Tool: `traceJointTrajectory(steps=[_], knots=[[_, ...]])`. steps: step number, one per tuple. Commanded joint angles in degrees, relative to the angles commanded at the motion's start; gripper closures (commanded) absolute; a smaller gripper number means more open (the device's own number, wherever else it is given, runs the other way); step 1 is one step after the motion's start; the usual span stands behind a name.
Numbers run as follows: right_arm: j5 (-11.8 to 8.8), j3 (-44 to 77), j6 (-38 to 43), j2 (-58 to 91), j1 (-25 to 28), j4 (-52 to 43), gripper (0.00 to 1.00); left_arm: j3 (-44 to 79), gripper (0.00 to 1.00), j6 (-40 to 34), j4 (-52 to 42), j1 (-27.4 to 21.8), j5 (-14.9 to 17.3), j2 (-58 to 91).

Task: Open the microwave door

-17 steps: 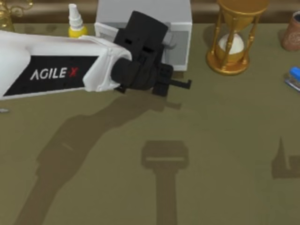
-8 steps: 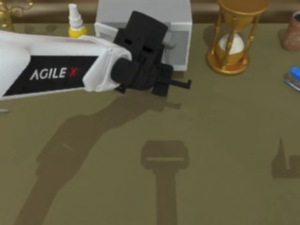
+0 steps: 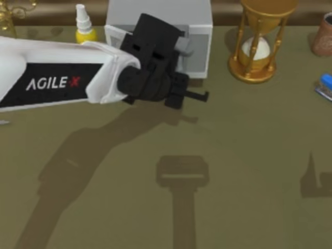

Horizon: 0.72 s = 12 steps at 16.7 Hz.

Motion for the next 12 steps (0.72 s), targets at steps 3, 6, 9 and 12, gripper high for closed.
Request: traceJointTrajectory(steps=[3,6,9,12], knots=[[0.0,0.0,0.0,0.0,0.0,0.0,0.00,-1.4,1.00,1.5,0.4,0.6,1.0,-0.7],[0.0,0.0,0.0,0.0,0.0,0.0,0.00,-1.4,1.00,1.6,0.4,0.6,1.0,-0.7],[0.0,0.0,0.0,0.0,0.0,0.0,0.00,-1.4,1.00,1.6,0.4,0.6,1.0,-0.7],[0.0,0.0,0.0,0.0,0.0,0.0,0.00,-1.4,1.00,1.6,0.4,0.6,1.0,-0.7]])
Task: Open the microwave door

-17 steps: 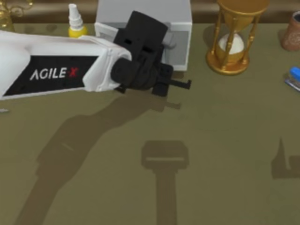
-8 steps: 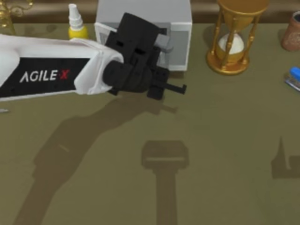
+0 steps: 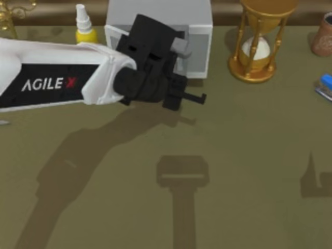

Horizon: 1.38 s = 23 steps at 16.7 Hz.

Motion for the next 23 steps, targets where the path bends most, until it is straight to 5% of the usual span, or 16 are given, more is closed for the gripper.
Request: traceJointTrajectory(steps=[15,23], knots=[[0.0,0.0,0.0,0.0,0.0,0.0,0.00,0.0,1.00,0.0,0.0,0.0,0.0,0.0],[0.0,0.0,0.0,0.0,0.0,0.0,0.00,-2.3,1.00,3.0,0.9,1.0,2.7,-1.7]])
